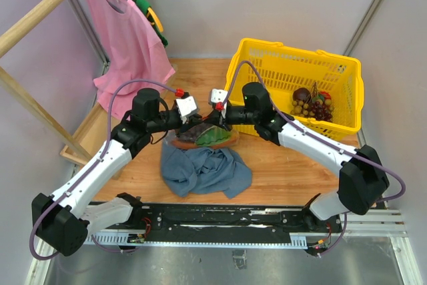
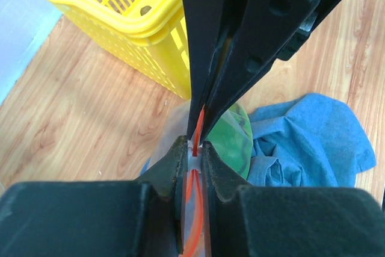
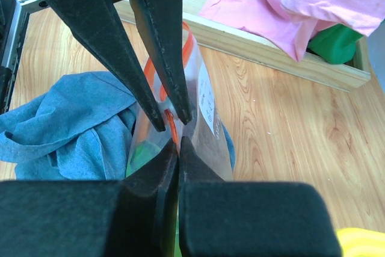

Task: Place the food in the zip-top bag and seal the zipper
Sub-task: Zip the zipper food storage bag at the center of the board.

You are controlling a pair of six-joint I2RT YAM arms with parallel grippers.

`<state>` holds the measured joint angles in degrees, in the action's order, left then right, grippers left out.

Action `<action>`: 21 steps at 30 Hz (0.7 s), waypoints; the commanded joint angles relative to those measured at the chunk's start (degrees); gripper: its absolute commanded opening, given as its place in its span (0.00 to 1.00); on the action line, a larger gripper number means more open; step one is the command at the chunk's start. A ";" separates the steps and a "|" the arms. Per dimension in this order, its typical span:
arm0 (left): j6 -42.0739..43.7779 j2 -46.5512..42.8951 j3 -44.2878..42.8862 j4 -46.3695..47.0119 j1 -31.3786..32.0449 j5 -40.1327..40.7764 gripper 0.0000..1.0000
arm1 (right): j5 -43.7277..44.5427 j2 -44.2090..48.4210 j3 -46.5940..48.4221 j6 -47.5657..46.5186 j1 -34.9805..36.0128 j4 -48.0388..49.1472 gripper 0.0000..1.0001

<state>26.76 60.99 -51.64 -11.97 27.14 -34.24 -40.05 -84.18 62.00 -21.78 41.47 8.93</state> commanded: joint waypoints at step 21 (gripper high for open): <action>1.05 -0.25 0.30 -3.86 -0.50 10.57 0.01 | 5.79 8.71 -3.76 6.15 -5.34 8.64 0.01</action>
<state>27.18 61.04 -51.64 -13.80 27.14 -26.15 -36.23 -78.32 58.41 -16.27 37.89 13.52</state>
